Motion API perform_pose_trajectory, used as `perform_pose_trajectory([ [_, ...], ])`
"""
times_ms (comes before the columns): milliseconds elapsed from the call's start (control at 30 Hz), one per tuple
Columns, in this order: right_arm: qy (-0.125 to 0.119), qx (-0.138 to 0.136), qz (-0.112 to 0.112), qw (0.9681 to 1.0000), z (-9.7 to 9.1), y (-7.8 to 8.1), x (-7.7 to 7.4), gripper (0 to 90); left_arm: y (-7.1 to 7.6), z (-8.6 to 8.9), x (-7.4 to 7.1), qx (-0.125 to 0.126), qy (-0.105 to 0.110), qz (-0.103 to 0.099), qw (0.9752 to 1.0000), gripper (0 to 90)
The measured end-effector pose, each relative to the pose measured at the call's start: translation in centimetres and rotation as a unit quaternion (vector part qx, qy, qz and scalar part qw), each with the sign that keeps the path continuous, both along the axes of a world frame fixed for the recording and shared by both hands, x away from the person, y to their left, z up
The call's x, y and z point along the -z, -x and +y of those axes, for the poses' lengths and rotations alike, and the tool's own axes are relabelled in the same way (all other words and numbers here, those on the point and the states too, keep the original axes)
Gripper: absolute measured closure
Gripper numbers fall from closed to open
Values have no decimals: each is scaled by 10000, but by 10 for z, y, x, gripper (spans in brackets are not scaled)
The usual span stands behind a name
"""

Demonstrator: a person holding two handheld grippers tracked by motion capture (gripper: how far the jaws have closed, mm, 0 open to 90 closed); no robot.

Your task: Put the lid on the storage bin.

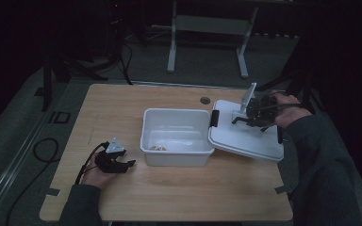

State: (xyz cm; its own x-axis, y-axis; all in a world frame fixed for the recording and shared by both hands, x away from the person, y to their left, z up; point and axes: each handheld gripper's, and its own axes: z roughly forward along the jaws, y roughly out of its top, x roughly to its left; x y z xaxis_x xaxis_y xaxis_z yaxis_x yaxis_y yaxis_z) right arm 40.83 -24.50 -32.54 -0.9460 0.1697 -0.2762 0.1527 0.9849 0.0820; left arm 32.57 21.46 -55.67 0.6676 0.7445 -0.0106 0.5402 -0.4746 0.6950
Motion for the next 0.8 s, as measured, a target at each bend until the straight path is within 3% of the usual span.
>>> perform_pose_trajectory([
  [800,-25,-276,8,9996,29,-2,-1,845,0,0,0,8,7,-4,10000,377],
])
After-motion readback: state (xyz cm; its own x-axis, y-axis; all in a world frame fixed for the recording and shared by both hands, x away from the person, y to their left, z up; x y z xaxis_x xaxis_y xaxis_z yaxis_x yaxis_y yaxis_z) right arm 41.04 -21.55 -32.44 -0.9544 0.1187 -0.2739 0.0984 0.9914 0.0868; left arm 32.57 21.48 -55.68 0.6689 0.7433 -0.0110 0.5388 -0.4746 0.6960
